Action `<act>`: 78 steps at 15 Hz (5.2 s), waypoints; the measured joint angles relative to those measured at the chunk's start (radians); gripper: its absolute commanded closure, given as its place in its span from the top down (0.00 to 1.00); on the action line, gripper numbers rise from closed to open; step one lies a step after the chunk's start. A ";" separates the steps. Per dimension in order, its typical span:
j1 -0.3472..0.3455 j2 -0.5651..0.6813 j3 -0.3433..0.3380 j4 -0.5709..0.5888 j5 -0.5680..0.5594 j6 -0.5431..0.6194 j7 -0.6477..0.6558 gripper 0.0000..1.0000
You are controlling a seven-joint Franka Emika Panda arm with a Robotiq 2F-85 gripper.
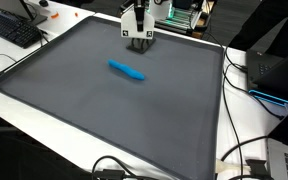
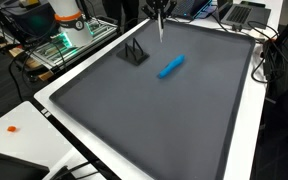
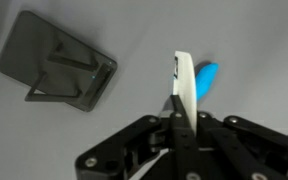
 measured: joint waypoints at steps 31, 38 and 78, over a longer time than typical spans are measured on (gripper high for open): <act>0.045 0.371 0.004 0.400 -0.038 -0.204 -0.925 0.01; 0.057 0.434 -0.006 0.451 -0.126 -0.215 -0.967 0.01; 0.055 0.548 -0.018 0.495 -0.064 -0.214 -1.024 0.01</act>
